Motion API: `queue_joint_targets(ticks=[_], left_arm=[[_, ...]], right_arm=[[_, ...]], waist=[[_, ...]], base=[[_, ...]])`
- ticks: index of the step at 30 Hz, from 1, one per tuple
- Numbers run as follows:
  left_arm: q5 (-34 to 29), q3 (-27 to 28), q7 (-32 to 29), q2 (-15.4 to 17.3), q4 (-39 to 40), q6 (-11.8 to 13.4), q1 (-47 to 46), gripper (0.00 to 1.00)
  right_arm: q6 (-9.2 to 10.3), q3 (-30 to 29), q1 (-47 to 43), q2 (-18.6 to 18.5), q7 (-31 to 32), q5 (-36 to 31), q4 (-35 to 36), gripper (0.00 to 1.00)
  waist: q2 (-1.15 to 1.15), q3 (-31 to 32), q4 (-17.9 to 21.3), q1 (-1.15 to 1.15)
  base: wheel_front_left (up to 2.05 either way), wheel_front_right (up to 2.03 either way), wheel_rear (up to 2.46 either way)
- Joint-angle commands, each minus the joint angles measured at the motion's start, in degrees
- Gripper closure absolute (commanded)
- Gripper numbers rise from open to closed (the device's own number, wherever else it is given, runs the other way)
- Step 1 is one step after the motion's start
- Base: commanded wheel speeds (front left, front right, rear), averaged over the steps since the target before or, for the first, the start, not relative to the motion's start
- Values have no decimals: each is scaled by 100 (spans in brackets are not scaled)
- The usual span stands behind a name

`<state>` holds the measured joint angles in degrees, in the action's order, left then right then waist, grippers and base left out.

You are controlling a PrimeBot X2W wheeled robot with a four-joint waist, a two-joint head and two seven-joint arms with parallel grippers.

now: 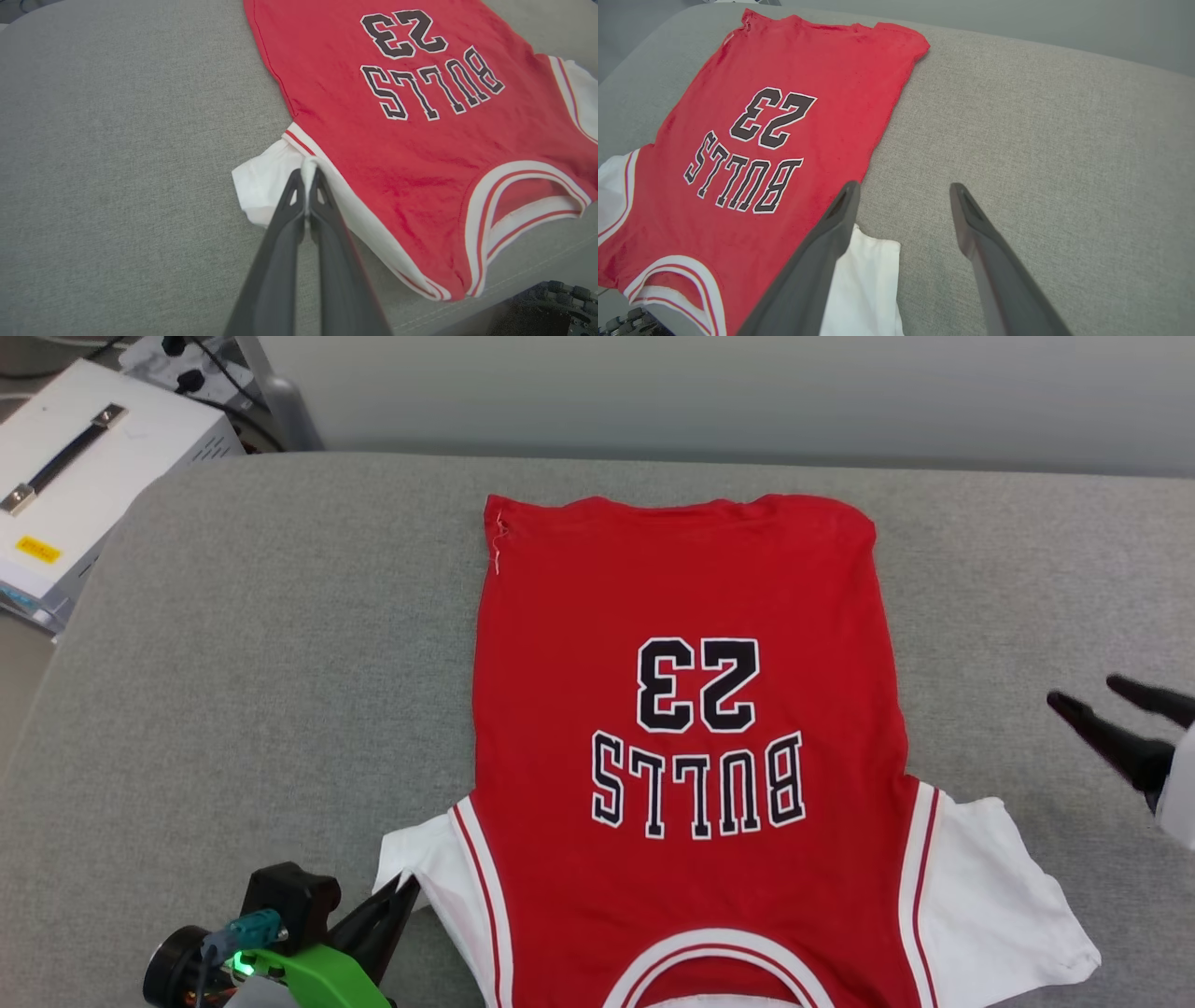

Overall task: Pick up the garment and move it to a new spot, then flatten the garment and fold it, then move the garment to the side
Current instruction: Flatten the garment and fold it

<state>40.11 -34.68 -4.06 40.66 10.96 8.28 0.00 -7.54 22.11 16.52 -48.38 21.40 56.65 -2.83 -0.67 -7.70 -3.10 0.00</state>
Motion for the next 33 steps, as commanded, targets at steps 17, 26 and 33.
queue_joint_targets(ticks=[17, 26, 33], left_arm=[[-418, -164, -441, -44, 1224, -109, -885, 100], [-524, -315, -192, -389, 1054, -296, -1223, 100], [-527, -356, -83, -507, 915, -341, -1306, 100]], right_arm=[[5, -696, 3609, 958, 3058, -1593, -1576, 0], [5, -1153, 4520, 1309, 3745, -2795, -2503, 0], [5, -1194, 4324, 1399, 4067, -3021, -2692, 14]], waist=[[67, -2225, -1491, 0], [67, -2738, -1968, 0], [67, -2762, -2025, 0]], base=[[0, 0, 0], [0, 0, 0], [0, 0, 0]])
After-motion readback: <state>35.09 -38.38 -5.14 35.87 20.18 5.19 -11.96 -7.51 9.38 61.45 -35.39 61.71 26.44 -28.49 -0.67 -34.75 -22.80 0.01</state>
